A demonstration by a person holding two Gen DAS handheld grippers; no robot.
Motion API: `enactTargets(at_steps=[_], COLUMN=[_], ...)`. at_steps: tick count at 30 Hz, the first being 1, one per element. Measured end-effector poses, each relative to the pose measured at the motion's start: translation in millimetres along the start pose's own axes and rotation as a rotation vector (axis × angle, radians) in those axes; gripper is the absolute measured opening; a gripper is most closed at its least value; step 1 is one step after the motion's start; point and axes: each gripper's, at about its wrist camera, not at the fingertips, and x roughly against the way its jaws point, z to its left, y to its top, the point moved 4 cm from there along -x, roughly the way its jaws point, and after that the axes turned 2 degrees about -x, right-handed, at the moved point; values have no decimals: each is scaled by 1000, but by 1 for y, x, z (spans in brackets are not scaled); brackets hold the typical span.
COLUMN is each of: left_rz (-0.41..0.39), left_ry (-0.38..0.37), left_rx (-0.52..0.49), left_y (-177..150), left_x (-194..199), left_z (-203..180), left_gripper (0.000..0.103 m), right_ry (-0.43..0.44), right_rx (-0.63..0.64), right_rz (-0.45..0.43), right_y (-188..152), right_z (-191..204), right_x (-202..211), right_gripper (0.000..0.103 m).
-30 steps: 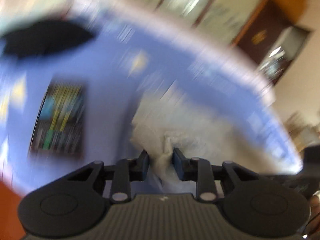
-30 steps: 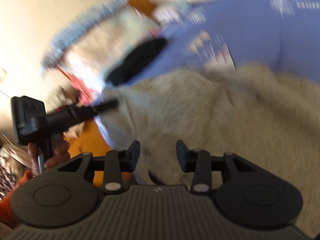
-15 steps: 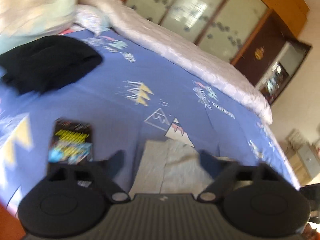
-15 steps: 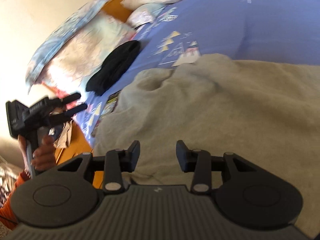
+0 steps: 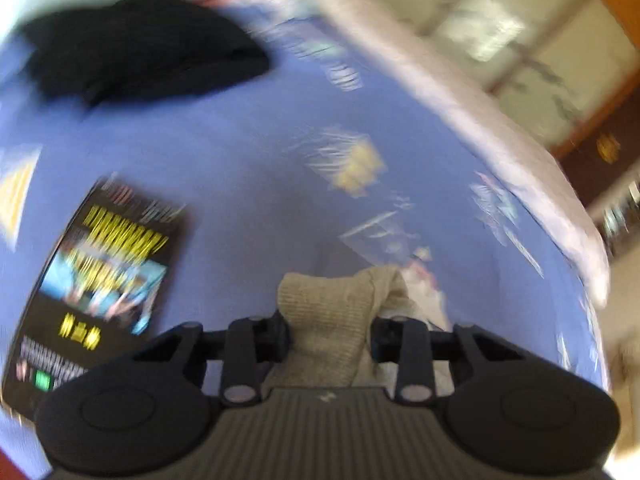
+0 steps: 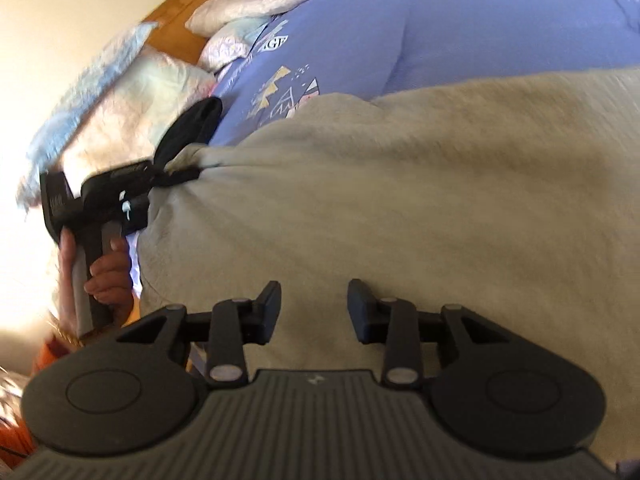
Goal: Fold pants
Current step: 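Lay the sweatpants flat on the bed and open the left gripper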
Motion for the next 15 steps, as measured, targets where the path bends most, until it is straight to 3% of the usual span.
enactTargets(at_steps=[1, 5, 9, 12, 15], left_rz=[33, -3, -115, -191, -196], left_ry=[19, 61, -3, -52, -134], left_rx=[0, -111, -76, -84, -157], left_y=[-5, -12, -1, -1, -12], left_x=[-9, 4, 54, 93, 110], left_z=[4, -13, -15, -17, -35], left_gripper=[34, 47, 59, 57, 54], right_ry=[5, -10, -9, 9, 13], right_rx=[-10, 31, 99, 125, 147], right_rz=[0, 5, -44, -80, -92], right_y=[0, 1, 13, 35, 54], right_z=[-2, 4, 19, 31, 41], right_x=[0, 0, 9, 6, -7], right_gripper=[38, 41, 42, 42, 41])
